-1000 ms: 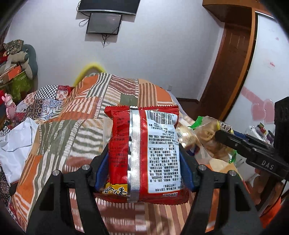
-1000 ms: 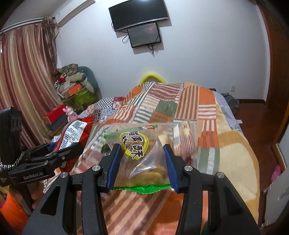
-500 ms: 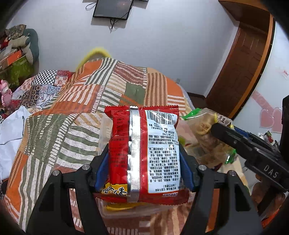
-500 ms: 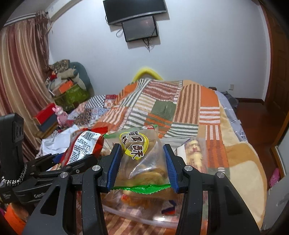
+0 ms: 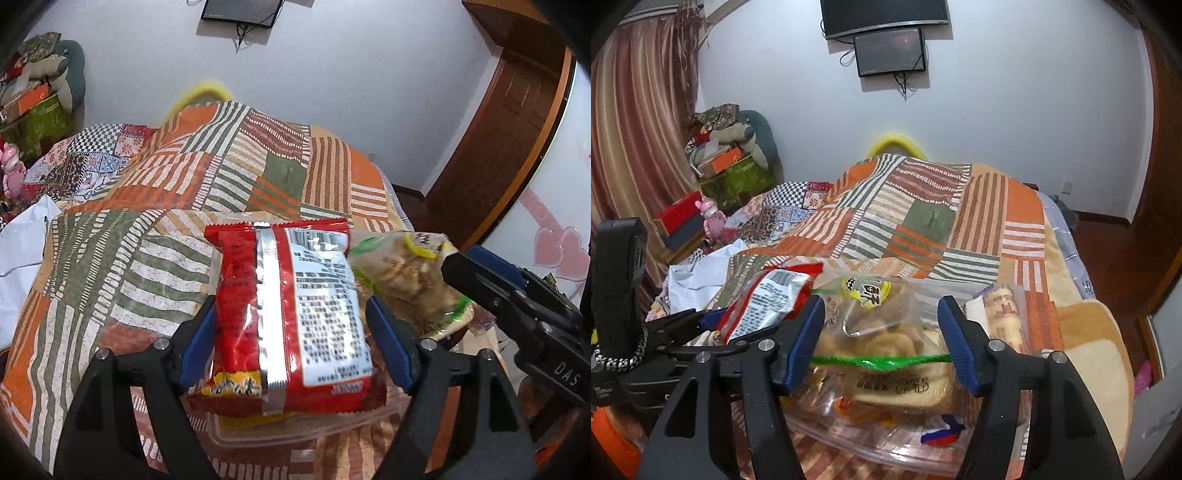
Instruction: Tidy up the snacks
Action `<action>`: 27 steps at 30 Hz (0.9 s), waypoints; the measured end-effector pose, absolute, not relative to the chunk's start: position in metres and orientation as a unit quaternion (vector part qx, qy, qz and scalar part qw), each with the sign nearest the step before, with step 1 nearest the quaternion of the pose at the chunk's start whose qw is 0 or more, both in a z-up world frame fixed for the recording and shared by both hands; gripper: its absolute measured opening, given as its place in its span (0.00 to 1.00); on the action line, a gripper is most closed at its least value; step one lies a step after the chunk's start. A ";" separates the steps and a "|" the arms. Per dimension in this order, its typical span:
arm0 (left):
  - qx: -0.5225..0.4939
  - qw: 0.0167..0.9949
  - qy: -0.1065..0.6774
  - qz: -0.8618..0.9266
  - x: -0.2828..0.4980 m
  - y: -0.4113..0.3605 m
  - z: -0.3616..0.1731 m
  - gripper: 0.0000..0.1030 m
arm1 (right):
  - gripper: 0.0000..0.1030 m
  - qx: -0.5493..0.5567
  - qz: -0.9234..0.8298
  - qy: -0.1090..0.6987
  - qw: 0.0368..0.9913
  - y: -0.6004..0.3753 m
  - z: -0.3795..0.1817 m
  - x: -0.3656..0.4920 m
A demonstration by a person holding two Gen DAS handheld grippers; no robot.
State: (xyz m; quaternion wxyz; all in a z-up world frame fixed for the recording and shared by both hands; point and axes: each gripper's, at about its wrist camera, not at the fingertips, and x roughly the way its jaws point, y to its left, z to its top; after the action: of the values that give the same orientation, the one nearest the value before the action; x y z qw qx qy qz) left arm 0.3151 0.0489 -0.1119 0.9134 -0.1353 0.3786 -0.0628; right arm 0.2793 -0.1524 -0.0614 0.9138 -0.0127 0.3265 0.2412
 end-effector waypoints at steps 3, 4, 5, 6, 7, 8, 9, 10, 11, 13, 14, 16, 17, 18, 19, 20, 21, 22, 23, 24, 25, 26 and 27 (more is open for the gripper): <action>-0.129 0.919 0.368 -0.062 0.309 0.048 -0.105 0.81 | 0.59 -0.005 0.245 0.327 0.913 -0.158 -0.059 0.276; -0.125 0.921 0.364 -0.059 0.306 0.047 -0.102 0.82 | 0.59 -0.004 0.245 0.326 0.913 -0.159 -0.058 0.274; -0.123 0.923 0.361 -0.058 0.304 0.047 -0.099 0.82 | 0.59 -0.002 0.245 0.326 0.913 -0.161 -0.057 0.273; -0.121 0.924 0.358 -0.057 0.302 0.046 -0.096 0.82 | 0.59 0.001 0.245 0.325 0.913 -0.164 -0.055 0.271; -0.120 0.925 0.356 -0.057 0.300 0.047 -0.094 0.82 | 0.59 0.004 0.245 0.323 0.914 -0.167 -0.054 0.269; -0.121 0.926 0.352 -0.059 0.295 0.047 -0.090 0.82 | 0.59 0.007 0.244 0.321 0.915 -0.169 -0.052 0.267; -0.122 0.928 0.347 -0.061 0.292 0.048 -0.086 0.82 | 0.59 0.011 0.244 0.318 0.916 -0.172 -0.050 0.264; -0.122 0.930 0.340 -0.061 0.286 0.048 -0.081 0.82 | 0.59 0.014 0.244 0.315 0.917 -0.176 -0.046 0.261; -0.121 0.932 0.335 -0.061 0.281 0.048 -0.077 0.82 | 0.59 0.017 0.243 0.311 0.918 -0.179 -0.042 0.257; -0.114 0.939 0.318 -0.058 0.269 0.048 -0.064 0.82 | 0.59 0.019 0.242 0.300 0.922 -0.184 -0.032 0.248; -0.109 0.944 0.307 -0.056 0.261 0.048 -0.057 0.82 | 0.59 0.020 0.241 0.293 0.925 -0.187 -0.026 0.242; -0.094 0.954 0.279 -0.056 0.241 0.045 -0.039 0.82 | 0.59 0.019 0.241 0.277 0.930 -0.193 -0.016 0.230; -0.086 0.958 0.267 -0.054 0.231 0.043 -0.032 0.82 | 0.59 0.020 0.241 0.269 0.932 -0.195 -0.011 0.223; -0.077 0.963 0.254 -0.051 0.222 0.041 -0.025 0.82 | 0.59 0.020 0.240 0.261 0.935 -0.198 -0.006 0.216; -0.066 0.968 0.237 -0.048 0.209 0.038 -0.016 0.82 | 0.59 0.023 0.239 0.251 0.938 -0.201 0.000 0.208; -0.061 0.971 0.225 -0.047 0.199 0.036 -0.009 0.82 | 0.59 0.026 0.240 0.243 0.940 -0.204 0.005 0.201; -0.058 0.973 0.216 -0.047 0.190 0.033 -0.003 0.82 | 0.59 0.028 0.240 0.238 0.941 -0.206 0.008 0.197; -0.054 0.976 0.205 -0.048 0.178 0.030 0.004 0.82 | 0.59 0.031 0.241 0.231 0.942 -0.209 0.012 0.190; -0.053 0.978 0.198 -0.050 0.168 0.028 0.008 0.82 | 0.60 0.033 0.241 0.224 0.944 -0.211 0.016 0.182; -0.051 0.979 0.190 -0.051 0.159 0.026 0.013 0.82 | 0.61 0.035 0.239 0.216 0.946 -0.213 0.019 0.174; -0.049 0.981 0.181 -0.051 0.148 0.024 0.017 0.82 | 0.64 0.036 0.236 0.209 0.948 -0.215 0.021 0.168; -0.047 0.982 0.174 -0.051 0.141 0.022 0.020 0.82 | 0.68 0.036 0.233 0.200 0.951 -0.217 0.024 0.160; -0.043 0.984 0.168 -0.051 0.131 0.020 0.023 0.82 | 0.69 0.034 0.228 0.190 0.954 -0.218 0.027 0.152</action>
State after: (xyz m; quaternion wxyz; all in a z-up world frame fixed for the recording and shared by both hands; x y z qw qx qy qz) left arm 0.1311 0.0198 0.0231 0.9836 -0.0431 0.1676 -0.0510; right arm 0.1522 -0.2182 0.0268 0.9543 0.0340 0.1895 0.2285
